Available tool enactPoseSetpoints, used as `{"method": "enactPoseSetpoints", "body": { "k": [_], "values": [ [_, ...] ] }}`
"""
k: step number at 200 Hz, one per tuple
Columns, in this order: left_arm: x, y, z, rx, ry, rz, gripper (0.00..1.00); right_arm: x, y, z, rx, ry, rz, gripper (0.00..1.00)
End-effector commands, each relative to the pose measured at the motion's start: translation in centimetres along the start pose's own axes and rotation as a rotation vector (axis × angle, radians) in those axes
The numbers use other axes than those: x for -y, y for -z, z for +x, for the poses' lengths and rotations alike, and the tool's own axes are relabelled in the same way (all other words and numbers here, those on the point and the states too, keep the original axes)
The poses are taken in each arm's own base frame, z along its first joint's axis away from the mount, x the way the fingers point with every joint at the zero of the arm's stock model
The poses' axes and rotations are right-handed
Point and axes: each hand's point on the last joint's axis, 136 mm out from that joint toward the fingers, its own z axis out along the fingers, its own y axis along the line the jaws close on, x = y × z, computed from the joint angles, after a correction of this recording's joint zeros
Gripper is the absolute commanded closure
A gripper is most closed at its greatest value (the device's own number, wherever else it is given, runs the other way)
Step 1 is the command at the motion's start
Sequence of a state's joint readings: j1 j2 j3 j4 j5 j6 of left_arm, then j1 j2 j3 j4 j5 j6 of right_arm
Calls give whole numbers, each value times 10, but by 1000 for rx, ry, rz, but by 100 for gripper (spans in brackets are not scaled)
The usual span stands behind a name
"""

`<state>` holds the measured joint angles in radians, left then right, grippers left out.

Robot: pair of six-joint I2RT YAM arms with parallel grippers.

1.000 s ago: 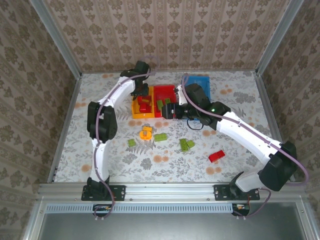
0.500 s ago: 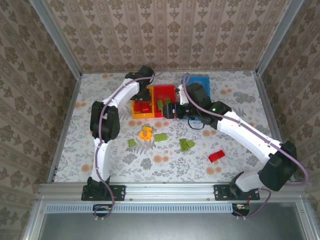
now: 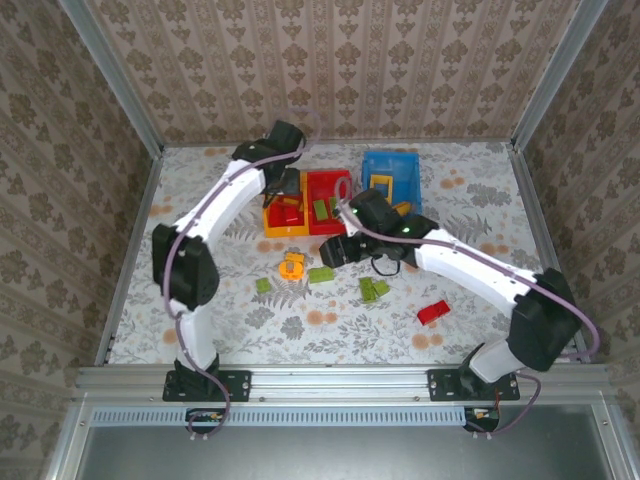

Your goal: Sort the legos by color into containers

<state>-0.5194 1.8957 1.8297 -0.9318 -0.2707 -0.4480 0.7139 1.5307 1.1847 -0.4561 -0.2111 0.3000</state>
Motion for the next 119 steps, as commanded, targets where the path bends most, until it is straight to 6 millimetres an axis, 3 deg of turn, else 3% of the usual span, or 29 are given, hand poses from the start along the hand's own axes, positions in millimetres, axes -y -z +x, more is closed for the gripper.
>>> {"method": "enactPoseSetpoints", "body": {
  "k": [1, 30, 65, 94, 119],
  "values": [
    [-24, 26, 24, -15, 118, 32, 37, -13, -29, 18, -117, 153, 17, 26],
    [-61, 43, 66, -30, 224, 91, 35, -28, -61, 23, -186, 172, -15, 24],
    [-89, 67, 112, -16, 279, 112, 34, -26, -90, 18, -242, 133, -4, 24],
    [-103, 79, 129, 6, 318, 109, 34, -11, -106, 2, -195, 69, 83, 27],
    [-103, 82, 130, 11, 322, 116, 34, -14, -125, -14, -193, 43, 97, 27]
  ]
}}
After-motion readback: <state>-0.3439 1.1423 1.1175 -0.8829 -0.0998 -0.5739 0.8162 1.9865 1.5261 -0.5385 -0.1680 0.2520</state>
